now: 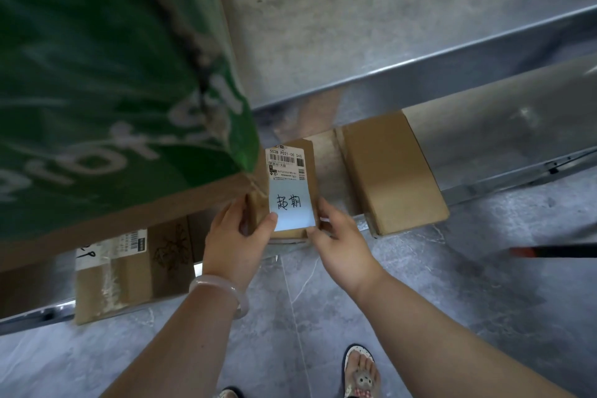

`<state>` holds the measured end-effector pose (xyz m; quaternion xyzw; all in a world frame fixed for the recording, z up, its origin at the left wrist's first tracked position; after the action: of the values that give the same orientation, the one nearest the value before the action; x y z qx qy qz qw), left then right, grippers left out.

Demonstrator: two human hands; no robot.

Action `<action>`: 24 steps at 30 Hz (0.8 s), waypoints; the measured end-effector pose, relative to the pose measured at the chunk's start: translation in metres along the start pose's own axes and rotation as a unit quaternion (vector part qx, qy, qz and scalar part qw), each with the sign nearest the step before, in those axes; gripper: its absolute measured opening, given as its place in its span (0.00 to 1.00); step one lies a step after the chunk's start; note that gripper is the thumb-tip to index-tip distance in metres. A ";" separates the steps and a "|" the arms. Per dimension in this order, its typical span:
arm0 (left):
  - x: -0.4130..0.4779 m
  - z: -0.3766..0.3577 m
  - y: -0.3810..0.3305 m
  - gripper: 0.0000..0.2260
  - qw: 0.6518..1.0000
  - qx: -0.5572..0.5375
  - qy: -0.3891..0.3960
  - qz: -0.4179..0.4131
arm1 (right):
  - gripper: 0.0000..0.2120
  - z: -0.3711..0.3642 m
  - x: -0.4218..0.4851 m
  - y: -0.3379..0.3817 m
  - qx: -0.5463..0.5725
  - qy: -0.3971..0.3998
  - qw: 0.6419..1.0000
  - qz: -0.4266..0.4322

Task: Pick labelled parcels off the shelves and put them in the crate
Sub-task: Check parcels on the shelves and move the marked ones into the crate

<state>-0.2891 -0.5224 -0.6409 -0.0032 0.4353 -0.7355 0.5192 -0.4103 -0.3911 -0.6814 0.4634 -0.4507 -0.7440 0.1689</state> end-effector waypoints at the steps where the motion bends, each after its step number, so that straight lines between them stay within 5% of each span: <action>1: -0.001 -0.003 0.001 0.13 1.000 -0.025 0.016 0.009 | 0.26 0.002 -0.001 0.001 0.000 -0.005 1.000 -0.002; 15: -0.059 0.000 -0.032 0.17 0.965 -0.251 0.070 0.024 | 0.24 0.055 -0.083 0.038 0.043 -0.144 0.986 0.069; 19: -0.099 -0.007 -0.061 0.24 0.957 -0.250 0.143 -0.019 | 0.27 0.063 -0.130 0.046 0.142 -0.136 0.979 0.056; 24: -0.165 0.002 -0.096 0.27 0.949 -0.199 0.219 -0.106 | 0.28 0.072 -0.230 0.059 0.167 -0.239 0.954 0.073</action>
<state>-0.2850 -0.3890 -0.5044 0.0084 0.6728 -0.6673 0.3193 -0.3622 -0.2319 -0.4967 0.2595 -0.6283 -0.7328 0.0302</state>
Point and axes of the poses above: each hand's wrist, its own x-axis towards the middle knuckle, its own z-axis out of the back of the hand, y = z × x, the point moved 9 cm from there along x, towards the middle knuckle, and after that the axes turned 3 degrees about y, right-handed, at the moved point
